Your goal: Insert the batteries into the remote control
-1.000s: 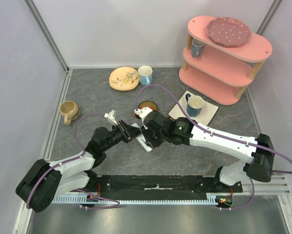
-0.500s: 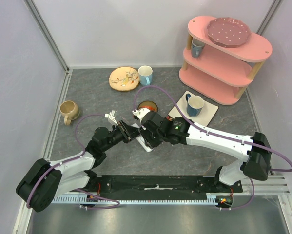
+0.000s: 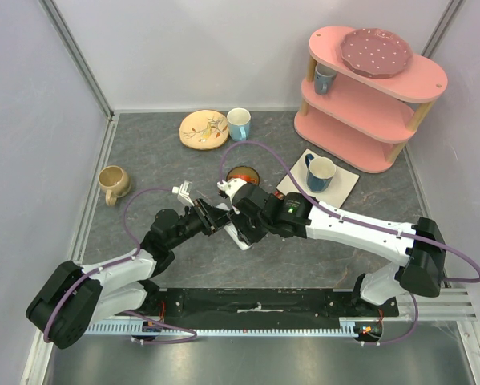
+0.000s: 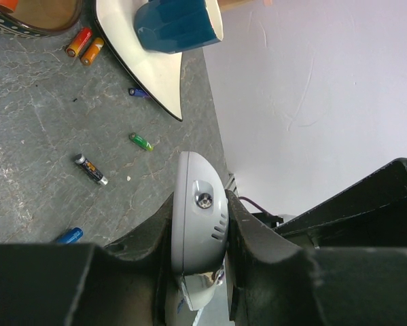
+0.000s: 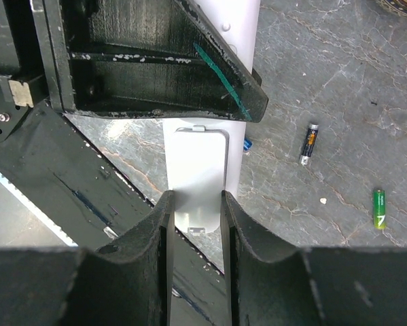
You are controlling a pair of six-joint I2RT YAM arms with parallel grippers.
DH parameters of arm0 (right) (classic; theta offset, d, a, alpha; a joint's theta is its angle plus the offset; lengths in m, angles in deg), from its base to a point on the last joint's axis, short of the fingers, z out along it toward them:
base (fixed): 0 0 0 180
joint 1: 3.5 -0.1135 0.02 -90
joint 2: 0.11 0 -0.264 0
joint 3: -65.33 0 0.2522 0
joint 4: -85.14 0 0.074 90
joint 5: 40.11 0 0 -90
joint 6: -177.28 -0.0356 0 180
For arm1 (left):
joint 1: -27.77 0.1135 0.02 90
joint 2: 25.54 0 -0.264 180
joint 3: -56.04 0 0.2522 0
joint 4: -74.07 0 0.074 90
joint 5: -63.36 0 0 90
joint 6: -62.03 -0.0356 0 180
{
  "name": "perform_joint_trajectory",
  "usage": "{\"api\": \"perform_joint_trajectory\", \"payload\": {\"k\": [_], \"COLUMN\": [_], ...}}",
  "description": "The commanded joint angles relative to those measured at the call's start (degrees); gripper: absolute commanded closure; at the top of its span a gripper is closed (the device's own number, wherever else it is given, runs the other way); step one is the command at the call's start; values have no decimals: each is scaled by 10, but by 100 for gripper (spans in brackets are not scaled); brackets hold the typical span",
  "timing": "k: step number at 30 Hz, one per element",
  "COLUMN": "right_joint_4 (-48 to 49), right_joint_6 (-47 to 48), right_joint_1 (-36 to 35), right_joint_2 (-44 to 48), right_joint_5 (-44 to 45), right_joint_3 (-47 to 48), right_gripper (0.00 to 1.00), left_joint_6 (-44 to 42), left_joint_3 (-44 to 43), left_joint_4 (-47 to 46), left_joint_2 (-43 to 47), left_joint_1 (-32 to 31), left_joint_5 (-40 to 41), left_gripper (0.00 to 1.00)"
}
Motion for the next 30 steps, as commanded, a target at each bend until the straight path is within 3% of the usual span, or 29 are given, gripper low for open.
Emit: {"api": "perform_joint_trajectory", "payload": {"k": [1,15,30], "right_joint_4": [-13,-26,-26], "right_joint_6": [8,16,24], "right_joint_1": [-5,-5,-5], "right_joint_2": [-2,-5,-18], "right_joint_5": [-11,3,21], "right_joint_3": [19,20,34], "right_gripper": [100,100,100], "left_joint_6": [-9,-9,4], "left_joint_3": [-11,-7,-1], "left_joint_4": [-48,-64,-142], "left_joint_2": [3,6,-22], "left_joint_1": [-2,-2,-6], "left_joint_5": [-12,-28,-79], "left_gripper": [98,98,98]}}
